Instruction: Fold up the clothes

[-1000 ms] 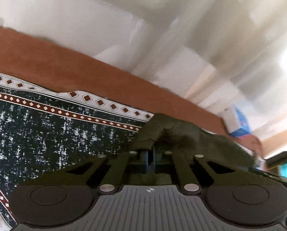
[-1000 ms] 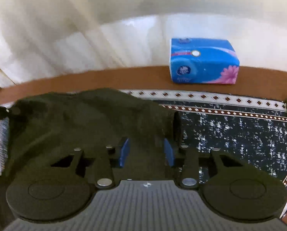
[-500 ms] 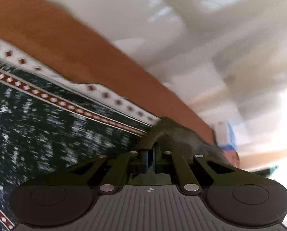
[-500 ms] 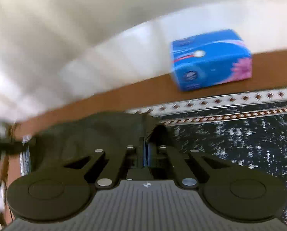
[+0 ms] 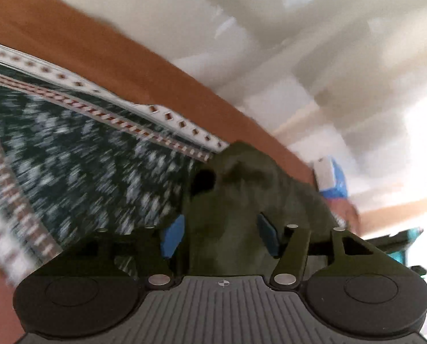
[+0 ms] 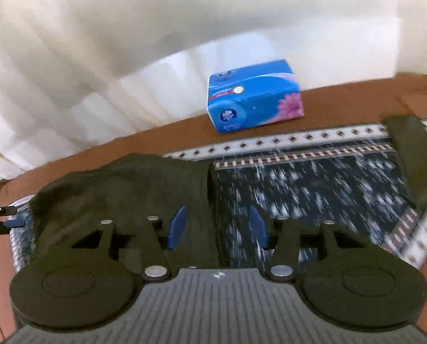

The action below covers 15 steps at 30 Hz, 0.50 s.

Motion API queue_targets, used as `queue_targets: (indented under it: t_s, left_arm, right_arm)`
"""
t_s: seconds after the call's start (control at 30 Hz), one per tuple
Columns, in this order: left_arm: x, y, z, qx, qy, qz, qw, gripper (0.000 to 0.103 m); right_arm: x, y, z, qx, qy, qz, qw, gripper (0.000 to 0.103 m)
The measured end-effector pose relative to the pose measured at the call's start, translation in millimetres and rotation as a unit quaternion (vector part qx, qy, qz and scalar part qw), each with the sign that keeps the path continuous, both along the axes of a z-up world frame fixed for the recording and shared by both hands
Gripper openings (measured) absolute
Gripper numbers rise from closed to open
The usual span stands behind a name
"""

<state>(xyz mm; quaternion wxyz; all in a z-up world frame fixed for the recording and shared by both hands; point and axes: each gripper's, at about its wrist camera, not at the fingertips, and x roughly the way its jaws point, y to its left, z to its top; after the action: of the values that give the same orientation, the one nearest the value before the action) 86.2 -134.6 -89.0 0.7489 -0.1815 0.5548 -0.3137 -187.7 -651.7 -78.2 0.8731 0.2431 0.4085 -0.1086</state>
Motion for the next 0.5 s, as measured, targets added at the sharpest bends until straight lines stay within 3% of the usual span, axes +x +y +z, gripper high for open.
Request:
queue_targets:
  t_s: [0.1, 0.23, 0.37, 0.5]
  left_arm:
    - [-56, 6, 13, 0.051, -0.035, -0.028, 0.9977, 0.079]
    - [-126, 13, 6, 0.087, -0.044, -0.05, 0.994, 0.08]
    - [-161, 17, -14, 0.097, -0.022, -0.017, 0.9949, 0.08]
    - [-171, 12, -26, 0.105, -0.025, -0.004, 0.9942, 0.08]
  right_arm:
    - [-37, 15, 8, 0.005, 0.006, 0.001, 1.0, 0.054]
    - [-98, 40, 5, 0.006, 0.02, -0.009, 1.0, 0.055]
    - [-151, 55, -11, 0.021, 0.042, -0.042, 0.998, 0.055]
    - [-183, 64, -32, 0.034, 0.072, -0.06, 0.995, 0.055]
